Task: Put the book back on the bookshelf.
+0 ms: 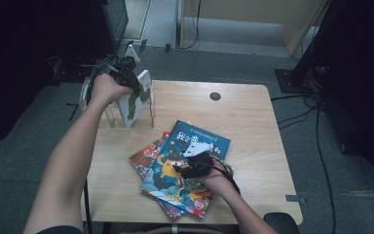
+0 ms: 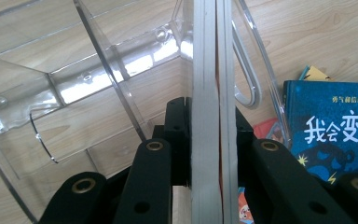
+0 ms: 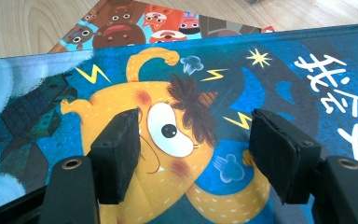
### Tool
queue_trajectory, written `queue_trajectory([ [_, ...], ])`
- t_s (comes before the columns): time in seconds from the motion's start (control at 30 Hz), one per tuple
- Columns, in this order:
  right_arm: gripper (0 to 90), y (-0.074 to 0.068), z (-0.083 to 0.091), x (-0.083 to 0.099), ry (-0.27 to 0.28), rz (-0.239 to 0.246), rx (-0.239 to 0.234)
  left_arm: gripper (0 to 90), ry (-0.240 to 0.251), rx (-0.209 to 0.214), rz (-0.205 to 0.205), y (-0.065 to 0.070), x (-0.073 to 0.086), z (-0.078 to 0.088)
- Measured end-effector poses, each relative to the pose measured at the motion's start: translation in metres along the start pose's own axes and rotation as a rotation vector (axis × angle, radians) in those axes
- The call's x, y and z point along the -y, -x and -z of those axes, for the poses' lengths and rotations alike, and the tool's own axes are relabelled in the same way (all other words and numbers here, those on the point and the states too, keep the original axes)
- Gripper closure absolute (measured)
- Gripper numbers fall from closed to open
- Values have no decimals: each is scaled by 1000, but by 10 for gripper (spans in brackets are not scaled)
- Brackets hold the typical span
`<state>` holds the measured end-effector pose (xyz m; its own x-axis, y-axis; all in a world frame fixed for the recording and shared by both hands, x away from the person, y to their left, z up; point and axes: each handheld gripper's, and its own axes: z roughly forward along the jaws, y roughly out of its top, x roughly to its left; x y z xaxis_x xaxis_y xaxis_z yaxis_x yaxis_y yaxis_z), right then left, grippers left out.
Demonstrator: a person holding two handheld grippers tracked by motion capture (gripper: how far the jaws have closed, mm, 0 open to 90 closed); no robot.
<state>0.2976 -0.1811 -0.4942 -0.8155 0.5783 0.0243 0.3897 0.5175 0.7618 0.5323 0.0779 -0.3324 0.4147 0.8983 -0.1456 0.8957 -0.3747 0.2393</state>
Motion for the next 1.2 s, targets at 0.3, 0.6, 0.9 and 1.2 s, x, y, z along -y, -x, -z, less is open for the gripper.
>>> queue_trajectory([
  [0.3, 338, 0, 0, 0, 0, 0, 0, 768, -5, 7, 9, -5, 3, -10],
  [0.6, 338, 0, 0, 0, 0, 0, 0, 767, -11, -10, -7, -3, 3, -15],
  [0.9, 338, 0, 0, 0, 0, 0, 0, 762, -27, -12, -2, -5, 6, -24],
  [1.2, 338, 0, 0, 0, 0, 0, 0, 761, -42, -14, -4, -6, 7, -30],
])
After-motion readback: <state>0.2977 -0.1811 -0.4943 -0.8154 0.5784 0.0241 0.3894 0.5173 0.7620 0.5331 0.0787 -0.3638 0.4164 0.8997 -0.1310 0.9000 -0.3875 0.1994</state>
